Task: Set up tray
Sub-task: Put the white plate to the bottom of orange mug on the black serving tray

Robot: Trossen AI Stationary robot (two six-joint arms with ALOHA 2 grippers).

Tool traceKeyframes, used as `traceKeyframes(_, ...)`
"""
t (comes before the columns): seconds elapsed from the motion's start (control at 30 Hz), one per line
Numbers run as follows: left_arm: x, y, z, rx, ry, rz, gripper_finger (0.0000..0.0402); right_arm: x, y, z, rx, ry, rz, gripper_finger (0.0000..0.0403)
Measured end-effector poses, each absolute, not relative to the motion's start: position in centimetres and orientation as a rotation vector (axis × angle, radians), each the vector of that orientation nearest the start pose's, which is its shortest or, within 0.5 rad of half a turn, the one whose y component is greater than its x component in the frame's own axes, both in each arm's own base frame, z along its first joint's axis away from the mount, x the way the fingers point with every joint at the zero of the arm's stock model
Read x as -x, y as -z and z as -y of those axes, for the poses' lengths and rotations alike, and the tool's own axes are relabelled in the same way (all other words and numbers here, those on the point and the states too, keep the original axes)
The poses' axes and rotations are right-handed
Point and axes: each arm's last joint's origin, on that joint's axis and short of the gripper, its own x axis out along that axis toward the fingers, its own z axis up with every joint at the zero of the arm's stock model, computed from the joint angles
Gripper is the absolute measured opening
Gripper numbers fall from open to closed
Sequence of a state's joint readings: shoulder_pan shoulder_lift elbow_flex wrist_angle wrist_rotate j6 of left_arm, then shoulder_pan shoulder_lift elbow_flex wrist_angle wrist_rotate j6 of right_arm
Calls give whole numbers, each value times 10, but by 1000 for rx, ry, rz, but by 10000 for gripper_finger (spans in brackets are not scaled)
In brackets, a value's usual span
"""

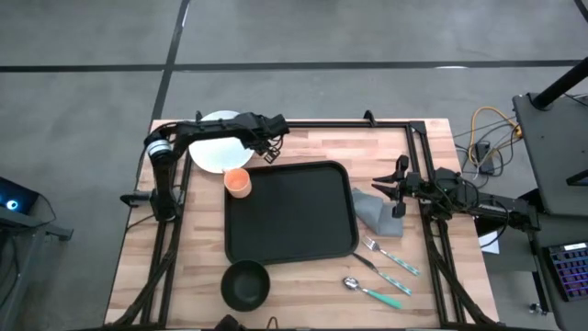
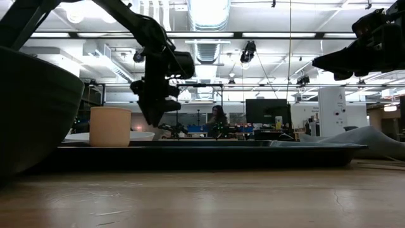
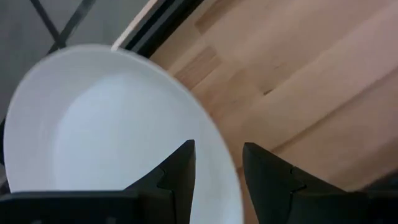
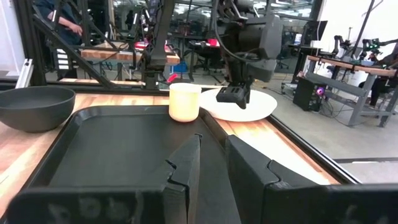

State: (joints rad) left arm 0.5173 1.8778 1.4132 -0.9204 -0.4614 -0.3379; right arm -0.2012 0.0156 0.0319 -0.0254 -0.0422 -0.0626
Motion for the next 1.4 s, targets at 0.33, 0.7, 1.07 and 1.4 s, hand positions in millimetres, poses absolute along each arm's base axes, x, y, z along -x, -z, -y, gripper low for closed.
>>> traceKeyframes(0.33,-305,-190,-192,368,-1055,-1233,115,-95,-171,18,59,159,-14,68)
traceKeyframes(0.7,-302,-180,-190,382,-1060,-1231,115,-95,-171,18,61,159,-14,68)
traceKeyframes(1.07,-298,-168,-188,383,-1060,-1229,115,-95,-171,18,59,159,-14,68)
traceKeyframes(1.4,-297,-161,-187,321,-1010,-1251,59,-95,-171,18,61,159,-14,68)
